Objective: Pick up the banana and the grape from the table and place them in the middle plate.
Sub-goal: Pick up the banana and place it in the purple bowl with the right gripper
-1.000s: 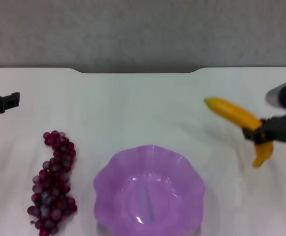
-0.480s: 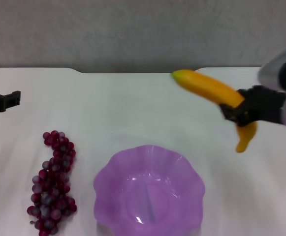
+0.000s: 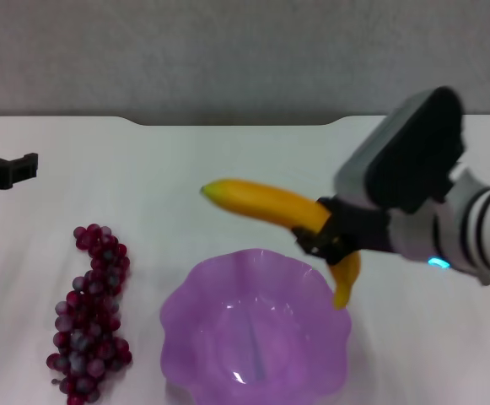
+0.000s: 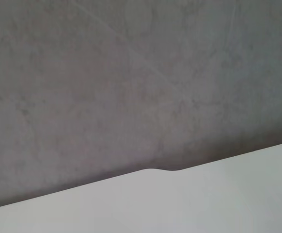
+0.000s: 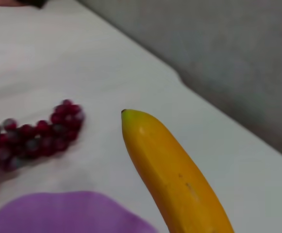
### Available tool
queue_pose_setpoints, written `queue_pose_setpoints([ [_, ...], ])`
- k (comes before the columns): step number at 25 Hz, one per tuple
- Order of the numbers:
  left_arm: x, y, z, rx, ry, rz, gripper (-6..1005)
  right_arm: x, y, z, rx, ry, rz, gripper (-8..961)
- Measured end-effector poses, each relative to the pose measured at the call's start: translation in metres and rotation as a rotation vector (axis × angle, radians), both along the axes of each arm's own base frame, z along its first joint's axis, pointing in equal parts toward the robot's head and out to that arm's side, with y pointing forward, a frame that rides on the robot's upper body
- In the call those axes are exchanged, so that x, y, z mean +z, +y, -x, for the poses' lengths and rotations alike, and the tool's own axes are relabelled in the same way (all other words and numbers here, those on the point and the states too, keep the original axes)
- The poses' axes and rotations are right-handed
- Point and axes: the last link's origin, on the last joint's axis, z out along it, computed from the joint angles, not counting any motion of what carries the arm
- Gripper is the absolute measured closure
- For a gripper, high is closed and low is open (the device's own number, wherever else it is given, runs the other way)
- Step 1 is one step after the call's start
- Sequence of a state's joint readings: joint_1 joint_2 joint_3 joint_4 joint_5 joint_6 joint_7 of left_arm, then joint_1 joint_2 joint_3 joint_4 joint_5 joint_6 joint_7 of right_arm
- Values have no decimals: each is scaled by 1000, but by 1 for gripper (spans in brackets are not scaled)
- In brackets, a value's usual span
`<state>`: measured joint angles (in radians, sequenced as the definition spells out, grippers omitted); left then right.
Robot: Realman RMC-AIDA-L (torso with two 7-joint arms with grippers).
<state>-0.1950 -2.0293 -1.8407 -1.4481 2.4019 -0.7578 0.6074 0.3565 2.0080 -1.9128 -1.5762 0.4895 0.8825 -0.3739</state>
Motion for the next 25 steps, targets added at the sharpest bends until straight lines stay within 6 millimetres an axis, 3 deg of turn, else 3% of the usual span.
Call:
queue_pose_setpoints([
  [10,0,0,0,0,0,-1,259,-51,-13,2,-21,-35,176,358],
  [25,0,1,0,0,-1,0,259,-70,-10,-22,-96,-72,233,329],
])
